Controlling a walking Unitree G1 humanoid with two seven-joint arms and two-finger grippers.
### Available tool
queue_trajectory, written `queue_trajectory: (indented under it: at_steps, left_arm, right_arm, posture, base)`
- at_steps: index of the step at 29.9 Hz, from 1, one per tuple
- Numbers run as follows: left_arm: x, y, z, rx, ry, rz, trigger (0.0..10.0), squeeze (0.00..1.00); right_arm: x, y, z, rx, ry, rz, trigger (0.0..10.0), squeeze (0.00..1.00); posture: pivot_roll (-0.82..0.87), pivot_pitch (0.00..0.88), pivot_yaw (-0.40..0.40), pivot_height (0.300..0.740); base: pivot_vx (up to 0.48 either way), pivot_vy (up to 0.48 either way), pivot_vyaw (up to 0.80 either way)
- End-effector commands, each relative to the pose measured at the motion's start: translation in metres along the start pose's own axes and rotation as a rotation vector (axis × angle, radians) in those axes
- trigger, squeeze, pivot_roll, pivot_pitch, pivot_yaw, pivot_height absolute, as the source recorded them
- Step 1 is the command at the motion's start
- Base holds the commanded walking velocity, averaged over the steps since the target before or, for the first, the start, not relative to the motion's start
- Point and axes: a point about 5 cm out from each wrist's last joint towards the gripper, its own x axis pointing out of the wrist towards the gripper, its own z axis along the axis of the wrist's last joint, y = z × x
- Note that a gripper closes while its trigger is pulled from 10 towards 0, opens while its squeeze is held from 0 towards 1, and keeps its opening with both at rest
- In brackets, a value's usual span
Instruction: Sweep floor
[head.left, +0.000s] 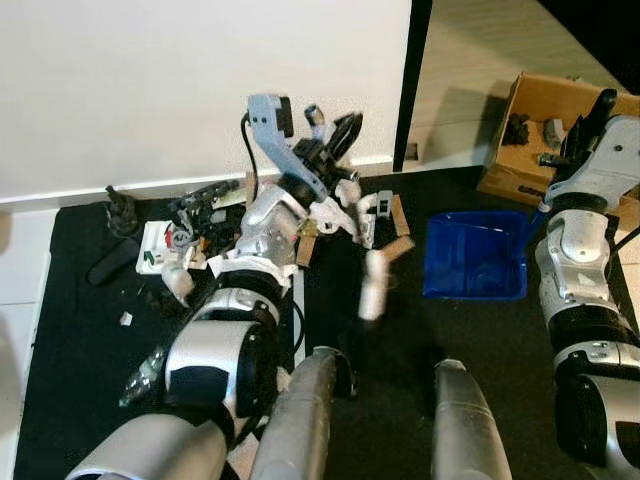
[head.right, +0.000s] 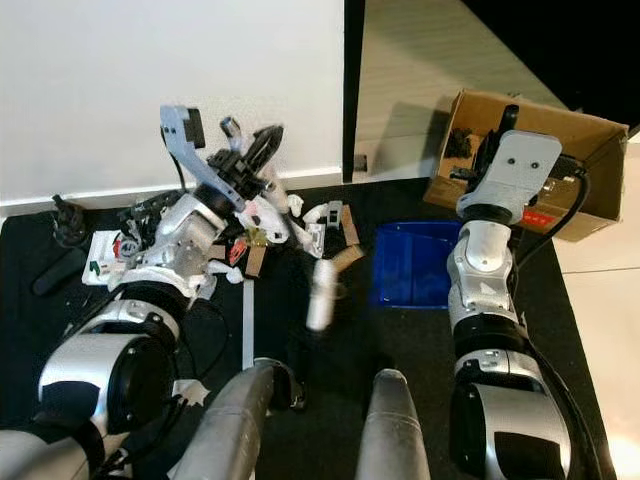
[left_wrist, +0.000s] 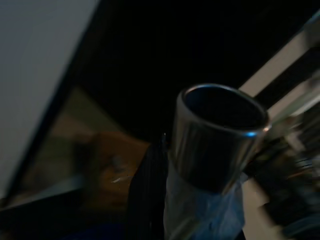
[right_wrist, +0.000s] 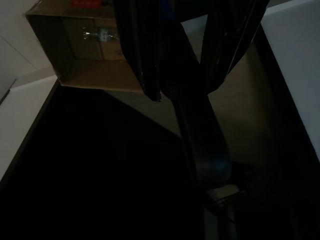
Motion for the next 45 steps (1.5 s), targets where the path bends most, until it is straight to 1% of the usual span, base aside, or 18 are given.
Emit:
queue_trajectory:
  at_steps: [1, 8, 10, 11, 13, 14, 16, 19, 21, 22, 25, 26, 27, 29, 32, 38, 41, 45]
  left_arm:
    - [0.006, -0.006, 0.006, -0.033, -0.049, -0.045, 10.0, 0.0]
    - [0.006, -0.009, 0.018, -0.002, -0.038, -0.105, 10.0, 0.0]
    - [0.005, -0.007, 0.022, 0.024, -0.029, -0.116, 10.0, 0.0]
    - [0.0, -0.003, 0.031, 0.076, -0.017, -0.127, 10.0, 0.0]
    - [0.0, -0.003, 0.031, 0.076, -0.017, -0.127, 10.0, 0.0]
    - [-0.006, 0.001, 0.04, 0.145, 0.008, -0.138, 10.0, 0.0]
    - [-0.006, 0.001, 0.04, 0.145, 0.008, -0.138, 10.0, 0.0]
    - [-0.019, 0.01, 0.061, 0.292, 0.051, -0.158, 10.0, 0.0]
    - [-0.019, 0.01, 0.061, 0.292, 0.051, -0.158, 10.0, 0.0]
    - [-0.022, 0.014, 0.071, 0.349, 0.061, -0.156, 10.0, 0.0]
    - [-0.022, 0.014, 0.071, 0.349, 0.061, -0.156, 10.0, 0.0]
    - [-0.026, 0.021, 0.075, 0.418, 0.086, -0.131, 10.0, 0.0]
    - [-0.029, 0.027, 0.074, 0.481, 0.119, -0.108, 10.0, 0.0]
    - [-0.029, 0.027, 0.074, 0.481, 0.119, -0.108, 10.0, 0.0]
    - [-0.038, 0.037, 0.037, 0.598, 0.297, -0.071, 10.0, 0.0]
    - [-0.041, 0.036, 0.012, 0.639, 0.409, -0.053, 10.0, 0.0]
    - [-0.04, 0.036, 0.004, 0.632, 0.432, -0.038, 10.0, 0.0]
    - [-0.027, 0.028, -0.008, 0.43, 0.35, 0.024, 10.0, 0.0]
  right_arm:
    - [-0.016, 0.007, -0.024, 0.026, 0.125, 0.022, 10.0, 0.0]
    - [-0.016, 0.007, -0.026, 0.033, 0.135, 0.024, 10.0, 0.0]
    - [-0.016, 0.007, -0.026, 0.033, 0.136, 0.024, 10.0, 0.0]
    - [-0.017, 0.006, -0.027, 0.033, 0.138, 0.022, 10.0, 0.0]
    - [-0.017, 0.006, -0.027, 0.033, 0.138, 0.022, 10.0, 0.0]
    - [-0.017, 0.005, -0.027, 0.033, 0.139, 0.02, 10.0, 0.0]
    - [-0.017, 0.005, -0.027, 0.033, 0.139, 0.02, 10.0, 0.0]
    - [-0.018, 0.005, -0.028, 0.033, 0.143, 0.019, 10.0, 0.0]
    - [-0.018, 0.005, -0.028, 0.033, 0.143, 0.019, 10.0, 0.0]
    - [-0.018, 0.005, -0.028, 0.033, 0.145, 0.018, 10.0, 0.0]
    - [-0.018, 0.005, -0.028, 0.033, 0.145, 0.018, 10.0, 0.0]
    - [-0.018, 0.006, -0.028, 0.033, 0.146, 0.018, 10.0, 0.0]
    - [-0.018, 0.006, -0.028, 0.03, 0.145, 0.019, 10.0, 0.0]
    - [-0.018, 0.006, -0.028, 0.03, 0.145, 0.019, 10.0, 0.0]
    - [-0.019, 0.006, -0.025, 0.024, 0.13, 0.019, 10.0, 0.0]
    - [-0.022, 0.001, -0.023, 0.017, 0.115, 0.01, 10.0, 0.0]
    - [-0.024, -0.001, -0.022, 0.014, 0.108, 0.004, 10.0, 0.0]
    - [-0.027, -0.005, -0.022, 0.012, 0.103, -0.005, 10.0, 0.0]
  posture:
    - [-0.02, 0.443, 0.171, 0.74]
    - [0.0, 0.433, 0.175, 0.74]
    - [0.0, 0.431, 0.177, 0.74]
    - [0.01, 0.428, 0.181, 0.74]
    - [0.01, 0.428, 0.181, 0.74]
    - [0.01, 0.428, 0.182, 0.74]
    - [0.01, 0.428, 0.182, 0.74]
    - [0.02, 0.427, 0.185, 0.74]
    - [0.02, 0.427, 0.185, 0.74]
    - [0.03, 0.429, 0.186, 0.74]
    - [0.03, 0.429, 0.186, 0.74]
    - [0.02, 0.436, 0.186, 0.74]
    - [0.02, 0.442, 0.186, 0.74]
    - [0.02, 0.442, 0.186, 0.74]
    - [-0.02, 0.475, 0.195, 0.74]
    - [-0.04, 0.491, 0.211, 0.74]
    - [-0.05, 0.495, 0.217, 0.74]
    - [-0.06, 0.503, 0.228, 0.74]
  base:
    - [0.0, 0.0, 0.0]
    - [0.0, 0.0, 0.0]
    - [0.0, 0.0, 0.0]
    - [0.0, 0.0, 0.0]
    - [0.0, 0.0, 0.0]
    - [0.0, 0.0, 0.0]
    - [0.0, 0.0, 0.0]
    - [0.0, 0.0, 0.0]
    - [0.0, 0.0, 0.0]
    - [0.0, 0.0, 0.0]
    - [0.0, 0.0, 0.0]
    - [0.0, 0.0, 0.0]
    - [0.0, 0.0, 0.0]
    - [0.0, 0.0, 0.0]
    - [0.0, 0.0, 0.0]
    - [0.0, 0.0, 0.0]
    - [0.0, 0.0, 0.0]
    - [0.0, 0.0, 0.0]
